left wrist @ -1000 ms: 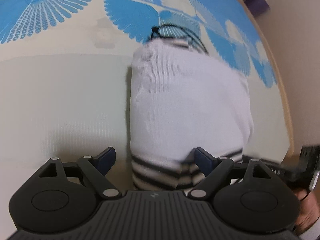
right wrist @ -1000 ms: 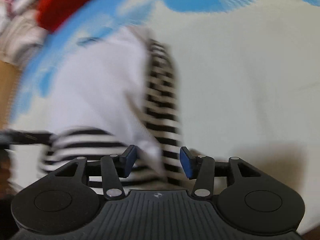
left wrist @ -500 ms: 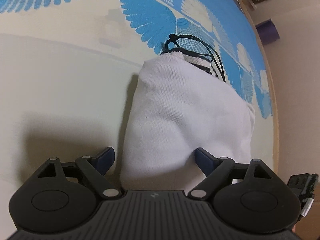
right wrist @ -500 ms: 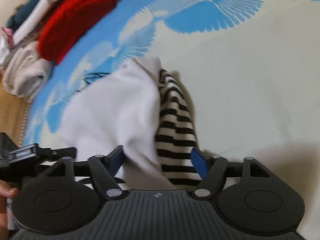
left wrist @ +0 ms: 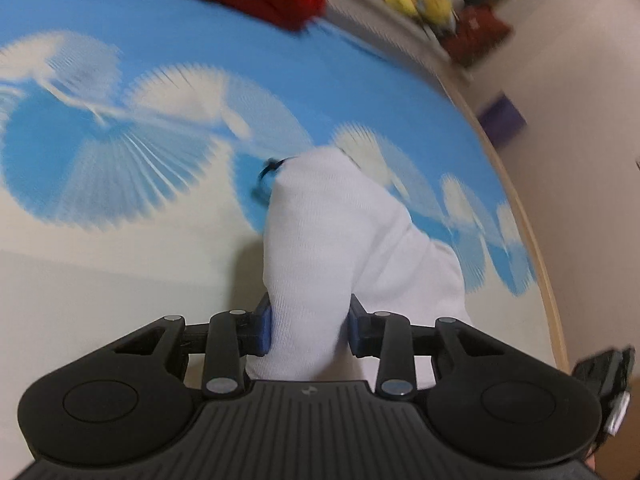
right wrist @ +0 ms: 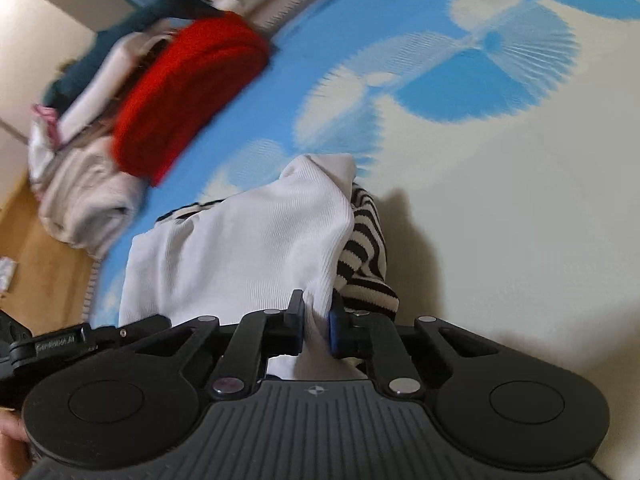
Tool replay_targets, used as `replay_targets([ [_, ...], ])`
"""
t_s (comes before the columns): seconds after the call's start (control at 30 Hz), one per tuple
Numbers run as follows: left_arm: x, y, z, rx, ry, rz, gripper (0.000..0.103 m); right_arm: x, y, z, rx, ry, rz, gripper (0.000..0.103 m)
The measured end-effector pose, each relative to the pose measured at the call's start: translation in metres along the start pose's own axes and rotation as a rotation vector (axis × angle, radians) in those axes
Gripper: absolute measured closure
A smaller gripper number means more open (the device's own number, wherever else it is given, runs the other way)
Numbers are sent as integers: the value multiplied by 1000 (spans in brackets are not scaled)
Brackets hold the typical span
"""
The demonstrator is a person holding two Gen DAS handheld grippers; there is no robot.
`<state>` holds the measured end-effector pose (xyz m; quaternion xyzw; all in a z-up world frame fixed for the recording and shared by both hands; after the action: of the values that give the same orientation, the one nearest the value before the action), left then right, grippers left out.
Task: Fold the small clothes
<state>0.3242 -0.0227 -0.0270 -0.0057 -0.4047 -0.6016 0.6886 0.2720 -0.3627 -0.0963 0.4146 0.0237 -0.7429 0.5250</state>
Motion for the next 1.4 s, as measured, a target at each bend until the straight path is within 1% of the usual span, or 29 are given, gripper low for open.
replay_targets([
  [0.03, -8, 7, 9, 26, 22, -5, 59, -13, 0, -7, 9, 6, 25, 93],
  [0.07, -16, 13, 18, 56, 48, -9, 51, -24, -1, -16, 15, 1, 49, 93],
  [0.13, -31, 22, 32, 86, 72, -20, 40, -39, -4, -36, 11, -20, 84, 93],
  [0.2, -42, 23, 39, 62, 99, -18, 39, -50, -4, -52, -1, -57, 114, 94],
  [0.3, -51, 9, 28, -81, 103, -33, 39, -55, -1, -61, 6, -146, 140, 94],
  [0.4, -52, -11, 6, -223, 126, -107, 39, -51, -5, -67, -26, -208, 133, 94],
  [0.47, -58, -28, -7, -300, 157, -134, 33, -51, -9, -65, -20, -224, 149, 93],
  [0.5, -62, -31, -7, -303, 173, -117, 32, -51, -9, -61, -13, -217, 145, 90],
  [0.53, -68, -33, -2, -293, 162, -78, 32, -52, -11, -55, -11, -210, 137, 87],
  [0.6, -78, -33, 0, -293, 93, 14, 32, -51, -14, -45, -23, -200, 119, 71],
  [0.63, -82, -35, 0, -301, 74, 47, 32, -49, -17, -42, -45, -185, 110, 64],
  [0.67, -84, -40, -3, -314, 71, 66, 32, -47, -22, -39, -78, -164, 105, 54],
  [0.7, -84, -44, -7, -324, 71, 77, 32, -46, -28, -39, -122, -143, 115, 50],
  [0.77, -87, -53, -11, -319, 49, 131, 37, -45, -39, -37, -178, -146, 153, 50],
  [0.83, -86, -58, -9, -294, 28, 179, 43, -38, -43, -31, -189, -173, 154, 48],
  [0.87, -85, -60, -7, -287, 14, 199, 45, -34, -43, -27, -187, -180, 131, 51],
  [0.9, -86, -61, -9, -291, -1, 223, 46, -29, -41, -20, -171, -195, 102, 59],
  [0.97, -87, -68, -10, -314, -29, 254, 48, -22, -37, -9, -139, -211, 63, 62],
  [1.0, -85, -69, -10, -321, -20, 234, 48, -20, -37, -6, -133, -216, 59, 65],
  [1.03, -83, -70, -9, -312, 12, 194, 46, -18, -39, -5, -142, -222, 76, 67],
  [1.07, -82, -70, -8, -301, 46, 155, 43, -19, -44, -8, -170, -229, 106, 74],
  [1.1, -81, -71, -7, -293, 71, 127, 40, -20, -51, -12, -207, -251, 150, 91],
  [1.13, -78, -71, -5, -286, 95, 86, 35, -18, -58, -17, -235, -306, 201, 97],
  [1.2, -69, -72, 4, -276, 161, -25, 32, -4, -66, -22, -272, -449, 220, 102],
  [1.27, -54, -71, 20, -263, 252, -128, 31, 8, -65, -11, -273, -471, 157, 103],
  [1.3, -43, -71, 32, -237, 309, -182, 29, 3, -62, 2, -233, -475, 170, 103],
  [1.33, -34, -70, 44, -200, 349, -228, 24, -6, -59, 16, -173, -470, 215, 100],
  [1.37, -22, -72, 59, -141, 381, -280, 17, -21, -58, 34, -90, -460, 274, 99],
  [1.4, -12, -77, 73, -85, 394, -319, 13, -35, -58, 53, -7, -438, 324, 96],
])
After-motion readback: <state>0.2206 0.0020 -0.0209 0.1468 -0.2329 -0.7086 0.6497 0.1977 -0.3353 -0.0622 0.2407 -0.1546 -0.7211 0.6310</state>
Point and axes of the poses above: each gripper's, at about its wrist camera, not at the fingertips, and z roughly against the way its jaws point, x to its right, y to its top, the point moved 1 cm from there along -z, roughly the way its jaws point, and after that the axes turned 6 degrees about -y, right-handed, at the moved point
